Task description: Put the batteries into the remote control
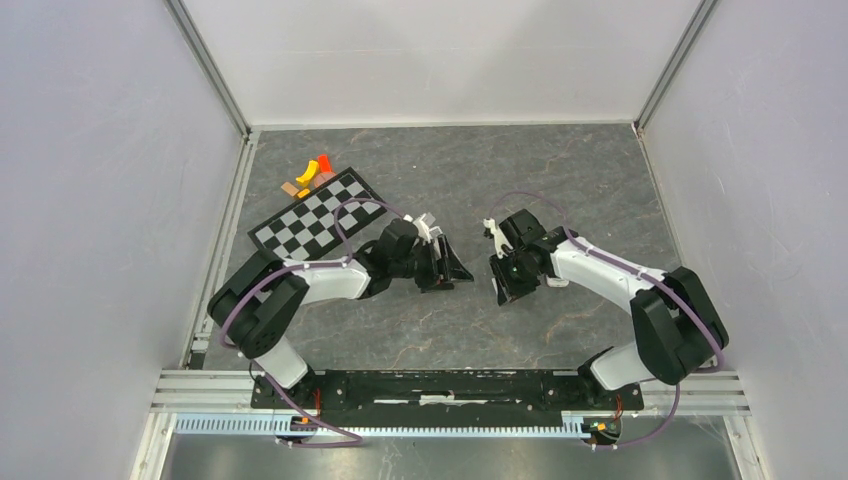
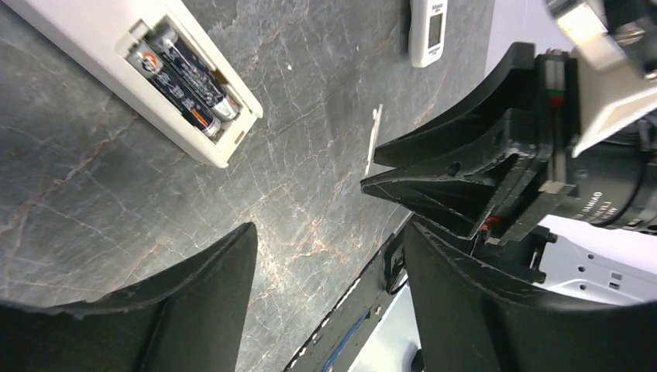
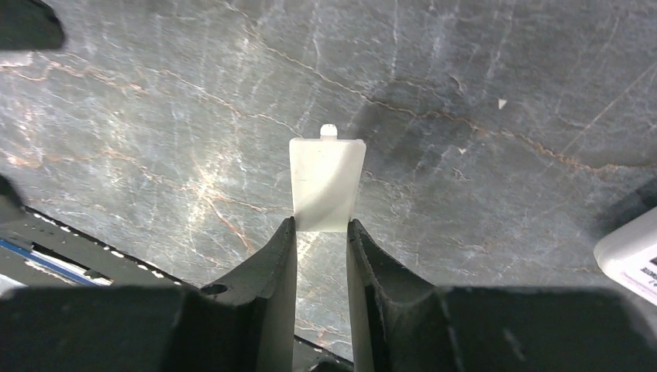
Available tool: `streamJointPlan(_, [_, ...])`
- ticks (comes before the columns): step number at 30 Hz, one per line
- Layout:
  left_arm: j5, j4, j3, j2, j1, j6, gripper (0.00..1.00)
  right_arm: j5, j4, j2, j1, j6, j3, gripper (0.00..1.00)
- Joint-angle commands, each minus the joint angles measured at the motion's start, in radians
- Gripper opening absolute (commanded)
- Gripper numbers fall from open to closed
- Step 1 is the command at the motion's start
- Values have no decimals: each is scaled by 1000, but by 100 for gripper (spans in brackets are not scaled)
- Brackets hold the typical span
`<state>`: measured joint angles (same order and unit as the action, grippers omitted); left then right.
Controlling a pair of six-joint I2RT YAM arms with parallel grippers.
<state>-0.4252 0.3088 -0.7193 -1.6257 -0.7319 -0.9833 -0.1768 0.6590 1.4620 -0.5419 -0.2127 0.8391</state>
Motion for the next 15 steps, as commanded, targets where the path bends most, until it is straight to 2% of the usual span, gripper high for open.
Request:
streamJointPlan(1, [-26,61,-47,-24,-26,-39,73,-61,-51,-37,-11,6,40,31])
streamJointPlan(15, [-85,266,-80,-171,-43,-117,57,-185,-71,-64,-32,-37,64,31])
